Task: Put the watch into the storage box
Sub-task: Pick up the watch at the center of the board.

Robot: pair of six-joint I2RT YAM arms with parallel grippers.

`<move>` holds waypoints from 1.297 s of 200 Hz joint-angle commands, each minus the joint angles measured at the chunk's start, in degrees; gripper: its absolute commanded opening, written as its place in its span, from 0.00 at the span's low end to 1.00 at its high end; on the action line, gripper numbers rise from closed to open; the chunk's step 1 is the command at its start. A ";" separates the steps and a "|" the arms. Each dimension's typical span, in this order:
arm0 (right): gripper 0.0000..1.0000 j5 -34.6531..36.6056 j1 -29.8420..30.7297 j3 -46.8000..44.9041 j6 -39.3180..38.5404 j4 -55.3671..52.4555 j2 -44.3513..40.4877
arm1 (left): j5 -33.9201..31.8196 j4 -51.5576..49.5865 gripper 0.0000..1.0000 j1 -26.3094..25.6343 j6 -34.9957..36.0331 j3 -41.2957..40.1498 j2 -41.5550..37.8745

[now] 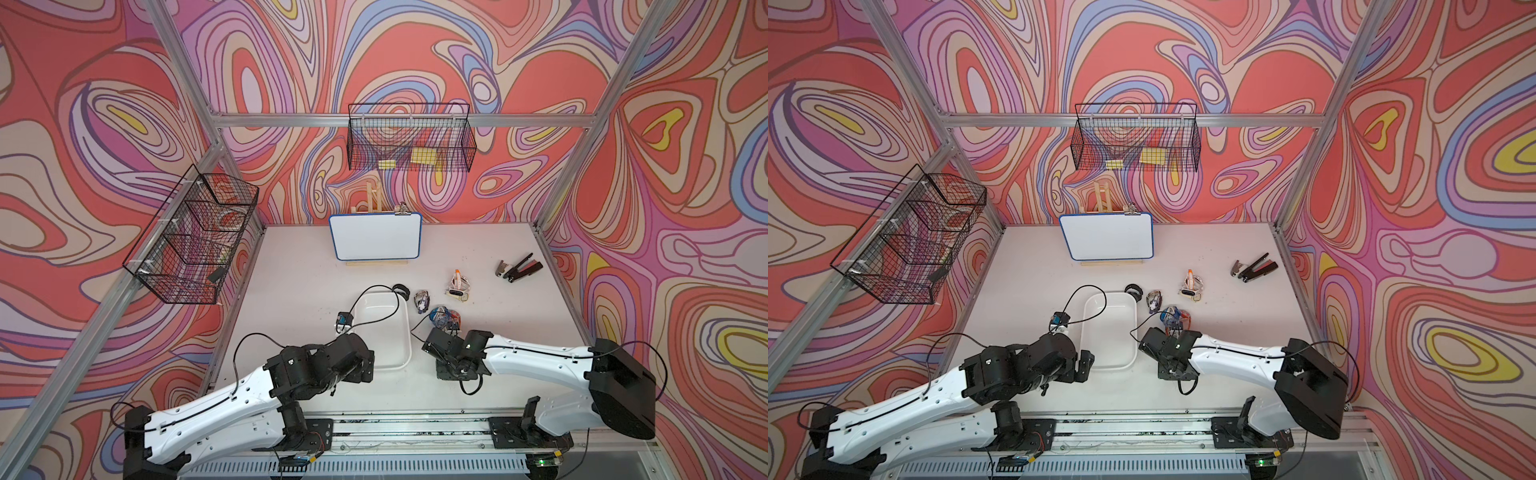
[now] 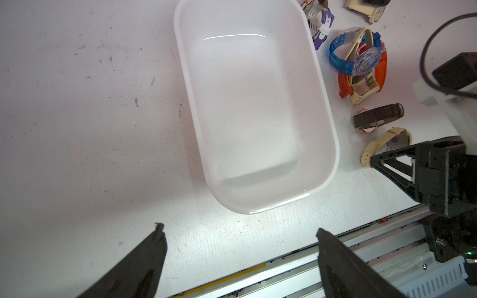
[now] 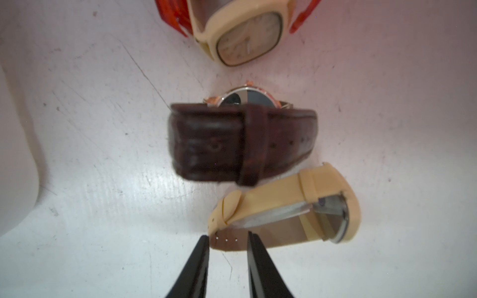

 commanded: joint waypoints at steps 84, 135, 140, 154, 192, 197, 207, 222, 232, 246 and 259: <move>0.18 -0.81 0.10 -0.37 -1.55 3.58 6.04 | -2.00 -1.11 0.95 -0.47 -0.46 -0.52 -0.94; 0.00 1.48 0.73 3.67 -2.25 -4.78 2.28 | -2.58 -1.69 0.94 -0.47 -0.32 -0.48 -2.06; 0.00 1.89 0.80 4.48 -2.39 -6.55 1.31 | -2.64 -1.61 0.94 -0.49 -0.25 -0.43 -2.24; 0.00 2.62 1.37 6.86 -2.76 -11.56 -1.27 | -2.79 -1.01 0.95 -0.38 0.05 -0.57 -2.69; 0.00 3.87 2.58 18.41 -6.04 -22.85 -4.62 | -1.51 -0.34 0.98 1.14 1.32 1.53 -1.92; 0.00 3.86 2.62 20.69 -7.27 -23.23 -4.03 | -0.28 0.13 0.98 2.19 1.69 1.74 -1.83; 0.00 3.50 2.63 25.06 -10.29 -22.12 -2.14 | 2.78 1.21 0.98 4.95 2.44 1.89 -1.65; 0.00 0.29 2.58 31.30 -15.69 -18.00 3.03 | 7.33 2.78 0.98 9.94 3.34 1.38 -1.94; 0.00 -1.94 2.58 36.13 -18.80 -16.40 8.07 | 9.36 3.27 0.98 13.06 3.86 1.03 -2.57; 0.00 -4.03 2.39 42.00 -21.72 -14.68 14.74 | 11.80 3.20 0.98 16.86 4.53 0.84 -3.88; 0.00 -6.32 1.81 46.35 -23.26 -13.66 20.29 | 13.85 2.49 0.98 19.99 4.87 0.75 -5.32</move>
